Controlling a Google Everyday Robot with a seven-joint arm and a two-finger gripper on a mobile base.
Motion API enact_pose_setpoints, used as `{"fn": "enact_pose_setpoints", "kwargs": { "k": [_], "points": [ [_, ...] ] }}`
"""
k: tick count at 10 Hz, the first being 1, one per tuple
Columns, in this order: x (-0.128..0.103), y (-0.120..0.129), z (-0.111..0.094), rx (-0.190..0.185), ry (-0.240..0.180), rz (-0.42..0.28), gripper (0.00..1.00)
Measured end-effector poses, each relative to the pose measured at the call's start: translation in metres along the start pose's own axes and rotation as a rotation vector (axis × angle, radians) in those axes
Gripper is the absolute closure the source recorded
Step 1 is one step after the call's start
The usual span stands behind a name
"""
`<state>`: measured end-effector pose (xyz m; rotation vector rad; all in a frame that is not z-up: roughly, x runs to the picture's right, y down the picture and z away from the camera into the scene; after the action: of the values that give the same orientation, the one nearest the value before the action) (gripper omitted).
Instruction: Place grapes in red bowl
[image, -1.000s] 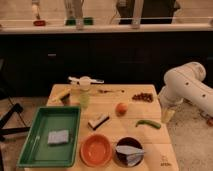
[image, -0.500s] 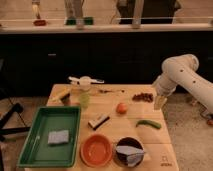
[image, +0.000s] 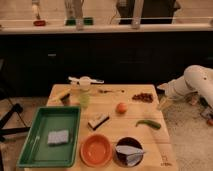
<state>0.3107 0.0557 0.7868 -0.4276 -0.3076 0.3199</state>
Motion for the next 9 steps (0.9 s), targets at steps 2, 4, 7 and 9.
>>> {"fn": "enact_pose_setpoints", "kwargs": {
  "k": [2, 4, 7, 9],
  "points": [
    [-0.002, -0.001, 0.001, 0.000, -0.001, -0.003, 0.20],
    [-0.002, -0.001, 0.000, 0.000, -0.002, -0.003, 0.20],
    [0.004, -0.007, 0.004, 0.054, 0.017, -0.047, 0.20],
    [0.011, -0.034, 0.015, 0.141, 0.053, -0.103, 0.20]
  ]
}}
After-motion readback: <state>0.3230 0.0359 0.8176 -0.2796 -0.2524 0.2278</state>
